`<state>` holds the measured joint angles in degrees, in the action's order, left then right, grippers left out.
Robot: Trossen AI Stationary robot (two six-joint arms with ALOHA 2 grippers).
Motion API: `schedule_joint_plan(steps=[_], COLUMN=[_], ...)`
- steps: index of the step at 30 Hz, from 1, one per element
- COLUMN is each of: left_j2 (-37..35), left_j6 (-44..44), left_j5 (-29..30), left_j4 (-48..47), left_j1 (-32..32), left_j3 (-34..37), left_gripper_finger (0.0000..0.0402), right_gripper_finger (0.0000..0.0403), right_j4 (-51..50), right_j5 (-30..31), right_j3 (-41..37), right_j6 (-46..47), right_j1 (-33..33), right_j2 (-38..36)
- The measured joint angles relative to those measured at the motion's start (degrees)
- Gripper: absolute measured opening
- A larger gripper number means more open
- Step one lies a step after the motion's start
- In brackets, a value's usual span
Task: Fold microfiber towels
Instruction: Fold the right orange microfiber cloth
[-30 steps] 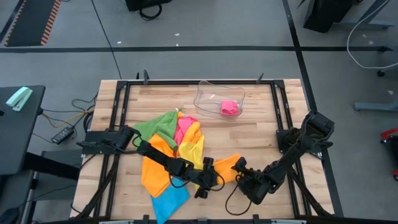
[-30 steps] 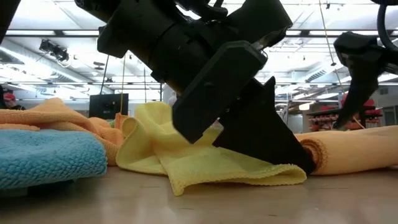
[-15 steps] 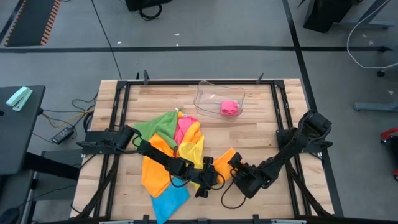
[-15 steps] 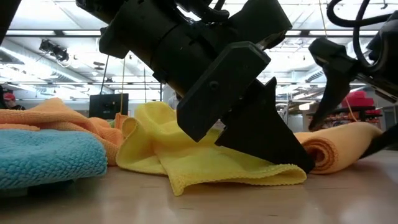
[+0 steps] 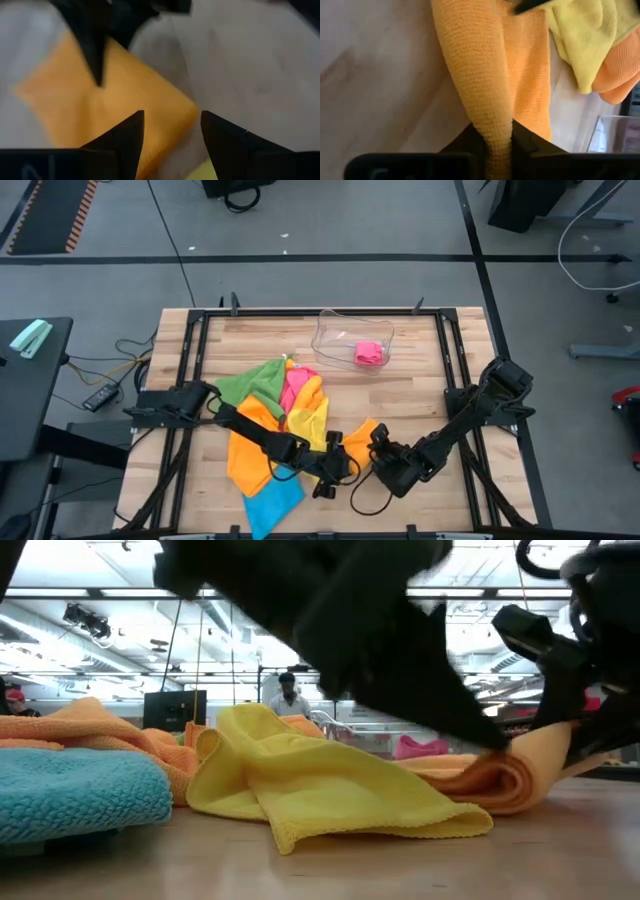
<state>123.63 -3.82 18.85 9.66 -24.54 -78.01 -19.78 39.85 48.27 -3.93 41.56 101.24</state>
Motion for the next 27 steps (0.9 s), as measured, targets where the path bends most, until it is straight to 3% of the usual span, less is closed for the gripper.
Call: schedule_joint_plan(steps=[6, 12, 18, 27], left_j2=[-2.4, -2.6, -2.6, -2.3], left_j6=[-1.4, -7.6, -10.1, -14.4], left_j5=[7.4, 7.4, 6.8, 9.7], left_j4=[-0.8, -0.4, 2.1, 3.9], left_j1=[-2.3, -2.3, -1.9, -1.0], left_j3=[0.0, 0.0, 0.0, 0.0], left_gripper_finger=[0.0234, 0.0294, 0.0344, 0.0354], right_gripper_finger=[0.0042, 0.0041, 0.0041, 0.0041], right_j4=[-2.1, -4.0, -4.3, -5.9], right_j5=[-2.3, -6.6, -8.5, -11.6], right_j3=[0.1, 0.1, 0.1, 1.6], right_j6=[6.8, 13.4, 15.8, 24.4], right_j1=[-0.3, -2.3, -2.9, -3.7], right_j2=[-5.6, -11.9, -12.3, -12.4])
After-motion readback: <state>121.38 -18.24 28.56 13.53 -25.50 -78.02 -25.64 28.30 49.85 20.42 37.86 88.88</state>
